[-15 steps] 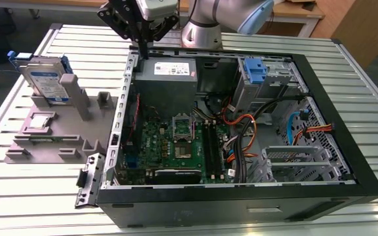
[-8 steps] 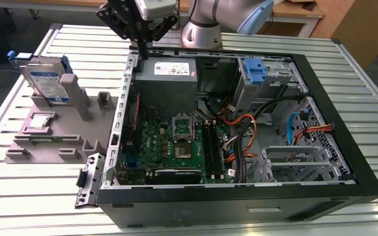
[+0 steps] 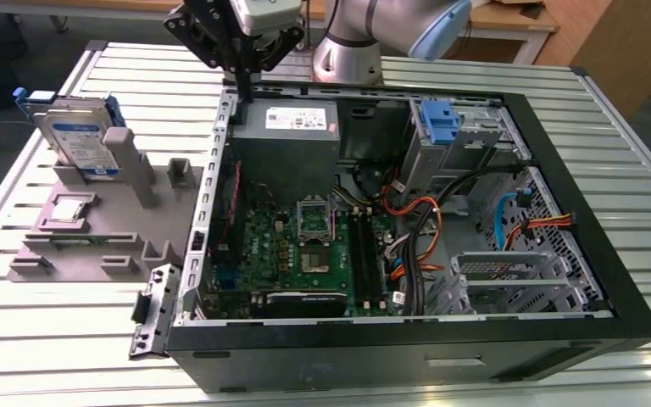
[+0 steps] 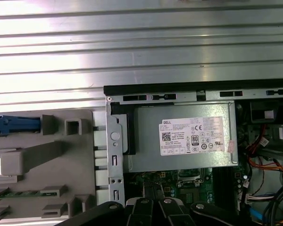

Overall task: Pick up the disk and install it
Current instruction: 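Reach for the disk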

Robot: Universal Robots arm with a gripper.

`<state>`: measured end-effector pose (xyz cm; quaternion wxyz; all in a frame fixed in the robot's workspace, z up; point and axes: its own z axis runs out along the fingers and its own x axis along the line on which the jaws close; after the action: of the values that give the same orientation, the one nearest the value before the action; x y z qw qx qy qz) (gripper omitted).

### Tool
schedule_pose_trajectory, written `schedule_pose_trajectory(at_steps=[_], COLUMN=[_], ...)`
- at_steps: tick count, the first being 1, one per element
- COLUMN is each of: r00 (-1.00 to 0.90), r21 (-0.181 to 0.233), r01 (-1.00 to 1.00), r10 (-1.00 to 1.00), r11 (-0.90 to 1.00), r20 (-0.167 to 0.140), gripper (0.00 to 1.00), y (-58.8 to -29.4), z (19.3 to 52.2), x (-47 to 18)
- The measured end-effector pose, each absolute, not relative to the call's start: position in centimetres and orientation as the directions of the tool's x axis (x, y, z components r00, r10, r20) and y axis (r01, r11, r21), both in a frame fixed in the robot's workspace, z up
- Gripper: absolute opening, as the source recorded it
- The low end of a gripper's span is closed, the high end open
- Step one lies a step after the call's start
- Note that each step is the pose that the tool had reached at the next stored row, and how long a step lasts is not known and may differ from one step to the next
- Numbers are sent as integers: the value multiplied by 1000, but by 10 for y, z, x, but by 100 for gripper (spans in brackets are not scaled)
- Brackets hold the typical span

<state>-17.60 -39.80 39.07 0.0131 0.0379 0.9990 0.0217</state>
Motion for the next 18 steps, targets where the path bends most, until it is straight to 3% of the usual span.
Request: schedule_pose_trajectory(at_steps=[18], r00=[-997], r21=[44], r01=[75], r10=[76], r11=[996], r20=[-24], gripper=[10], y=[-398], z=[390], x=[-180])
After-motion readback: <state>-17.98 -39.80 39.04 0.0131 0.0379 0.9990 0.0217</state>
